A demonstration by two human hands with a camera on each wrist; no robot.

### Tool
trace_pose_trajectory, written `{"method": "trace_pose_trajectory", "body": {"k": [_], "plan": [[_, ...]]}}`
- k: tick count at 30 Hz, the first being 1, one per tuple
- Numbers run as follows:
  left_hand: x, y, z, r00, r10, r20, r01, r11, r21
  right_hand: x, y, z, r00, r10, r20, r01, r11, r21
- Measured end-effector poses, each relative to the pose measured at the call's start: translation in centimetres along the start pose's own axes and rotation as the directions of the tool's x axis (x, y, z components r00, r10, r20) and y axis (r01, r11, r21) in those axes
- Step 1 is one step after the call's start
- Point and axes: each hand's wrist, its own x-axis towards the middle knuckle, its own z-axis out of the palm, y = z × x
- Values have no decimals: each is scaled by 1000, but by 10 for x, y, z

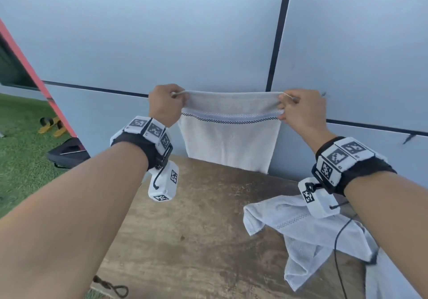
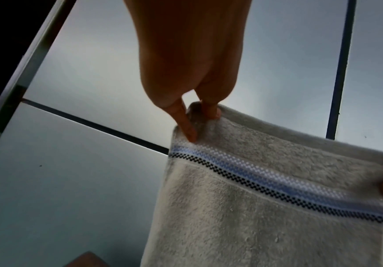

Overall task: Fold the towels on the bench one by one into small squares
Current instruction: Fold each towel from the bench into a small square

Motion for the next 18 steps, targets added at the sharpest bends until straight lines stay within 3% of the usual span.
{"method": "trace_pose_trajectory", "body": {"k": [5,13,18], "plan": [[-31,-5,-12,994,91,59,-98,987,129,-36,8,-18,999,-31,15,32,991,-127],[-126,-43,-56,948,17,318,-130,933,337,-143,31,-49,966,74,247,0,958,-286],[-178,-51,-88,932,2,363,-133,933,335,-200,22,-74,949,70,309,18,962,-273]]}}
